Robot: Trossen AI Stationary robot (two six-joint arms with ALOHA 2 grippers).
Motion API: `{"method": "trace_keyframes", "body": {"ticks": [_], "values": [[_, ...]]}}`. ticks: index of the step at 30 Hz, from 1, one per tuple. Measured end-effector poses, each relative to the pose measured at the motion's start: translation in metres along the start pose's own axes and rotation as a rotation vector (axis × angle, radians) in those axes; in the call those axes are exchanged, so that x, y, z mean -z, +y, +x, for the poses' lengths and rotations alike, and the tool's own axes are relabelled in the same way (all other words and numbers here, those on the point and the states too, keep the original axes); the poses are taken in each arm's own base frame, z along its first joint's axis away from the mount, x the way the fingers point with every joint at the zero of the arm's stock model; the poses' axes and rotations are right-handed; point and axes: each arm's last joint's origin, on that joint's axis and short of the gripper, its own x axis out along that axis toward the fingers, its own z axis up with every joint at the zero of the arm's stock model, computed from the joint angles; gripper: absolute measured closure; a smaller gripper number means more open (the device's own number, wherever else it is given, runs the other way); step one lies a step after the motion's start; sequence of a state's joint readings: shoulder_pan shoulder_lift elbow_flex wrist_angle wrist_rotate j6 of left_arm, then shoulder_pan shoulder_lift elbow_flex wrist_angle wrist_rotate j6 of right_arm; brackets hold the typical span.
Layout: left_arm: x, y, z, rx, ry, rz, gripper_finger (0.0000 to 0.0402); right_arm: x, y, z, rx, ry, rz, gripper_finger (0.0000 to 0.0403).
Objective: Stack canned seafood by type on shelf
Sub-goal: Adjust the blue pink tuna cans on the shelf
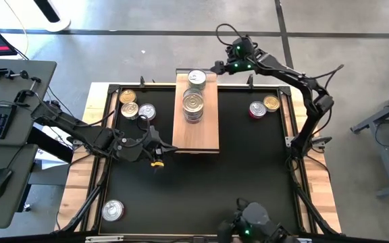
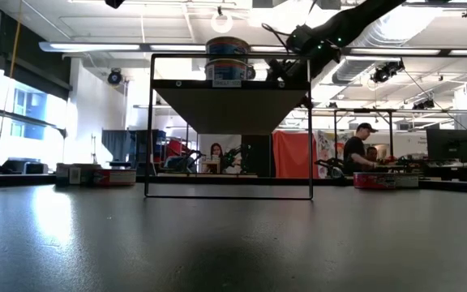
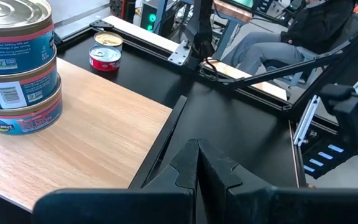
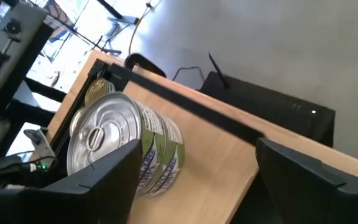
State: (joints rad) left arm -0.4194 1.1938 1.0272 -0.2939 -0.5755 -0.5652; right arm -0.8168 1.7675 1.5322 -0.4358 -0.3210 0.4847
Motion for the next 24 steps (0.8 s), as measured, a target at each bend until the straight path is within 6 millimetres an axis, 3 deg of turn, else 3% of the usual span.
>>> {"method": "trace_keyframes", "body": {"ticks": [5,13,19,24], "values": [[0.000,0.000,0.000,0.000,0.000,-0.001,0.0401,-0.006,-0.003,-0.012,-0.001,-0.023,-0.069,0.0098],[-0.002,0.003,0.002,-0.011,-0.007,-0.093,0.0401,-0.003,0.004,-0.025,-0.167,0.053,-0.191,0.0098],[-0.017,0.013,-0.001,0.054,0.004,-0.148,0.0402,0.014,0.011,-0.023,-0.202,0.185,-0.215,0.0098],[-0.035,0.021,-0.020,0.134,-0.029,-0.059,0.0401,0.033,0.019,-0.021,-0.179,0.316,-0.273,0.0098]]}}
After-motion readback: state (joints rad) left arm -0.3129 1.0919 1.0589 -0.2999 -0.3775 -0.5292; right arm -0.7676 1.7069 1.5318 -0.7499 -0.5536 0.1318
